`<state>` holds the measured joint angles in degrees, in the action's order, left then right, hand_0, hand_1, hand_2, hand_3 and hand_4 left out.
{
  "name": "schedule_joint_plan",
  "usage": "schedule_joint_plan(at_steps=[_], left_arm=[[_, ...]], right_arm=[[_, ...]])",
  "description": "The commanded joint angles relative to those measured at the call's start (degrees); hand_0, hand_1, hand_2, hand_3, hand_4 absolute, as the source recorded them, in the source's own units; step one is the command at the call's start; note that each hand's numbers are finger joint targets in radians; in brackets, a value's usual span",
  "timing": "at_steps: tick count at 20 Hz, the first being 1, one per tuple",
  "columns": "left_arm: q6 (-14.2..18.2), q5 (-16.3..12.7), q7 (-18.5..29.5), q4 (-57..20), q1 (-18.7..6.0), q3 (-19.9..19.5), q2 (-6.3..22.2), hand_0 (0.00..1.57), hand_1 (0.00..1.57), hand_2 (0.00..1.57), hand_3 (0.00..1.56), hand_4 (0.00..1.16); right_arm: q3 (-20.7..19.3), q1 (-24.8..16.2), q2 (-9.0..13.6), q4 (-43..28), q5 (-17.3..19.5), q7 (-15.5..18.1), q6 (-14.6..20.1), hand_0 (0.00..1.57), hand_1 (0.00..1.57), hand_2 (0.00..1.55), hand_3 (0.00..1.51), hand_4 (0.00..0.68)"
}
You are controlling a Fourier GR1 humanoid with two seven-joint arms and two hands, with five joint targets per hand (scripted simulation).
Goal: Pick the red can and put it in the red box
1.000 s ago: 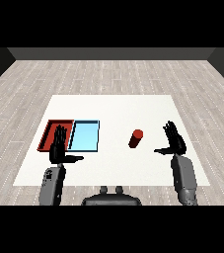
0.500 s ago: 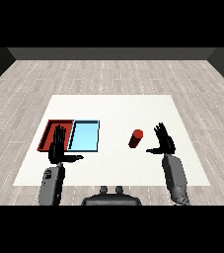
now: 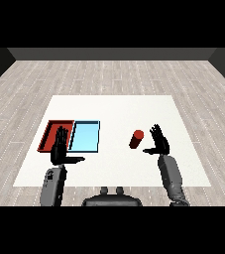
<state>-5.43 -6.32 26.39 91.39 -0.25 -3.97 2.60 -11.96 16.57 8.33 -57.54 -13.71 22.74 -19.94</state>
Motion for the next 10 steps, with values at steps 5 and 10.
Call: schedule_joint_plan(at_steps=[5, 10], left_arm=[[2.7, 1.5, 0.5, -0.8, -1.4, 2.4, -2.5, 0.0, 0.0, 0.0, 0.0, 0.0], [1.3, -0.4, -3.2, 3.1, 0.2, 1.7, -1.1, 0.0, 0.0, 0.0, 0.0, 0.0]], right_arm=[[1.2, 1.5, -1.4, 3.5, -0.8, 1.9, 0.2, 0.0, 0.0, 0.0, 0.0, 0.0], [1.1, 6.0, -1.0, 9.3, -1.0, 2.4, -0.2, 0.0, 0.0, 0.0, 0.0, 0.0]])
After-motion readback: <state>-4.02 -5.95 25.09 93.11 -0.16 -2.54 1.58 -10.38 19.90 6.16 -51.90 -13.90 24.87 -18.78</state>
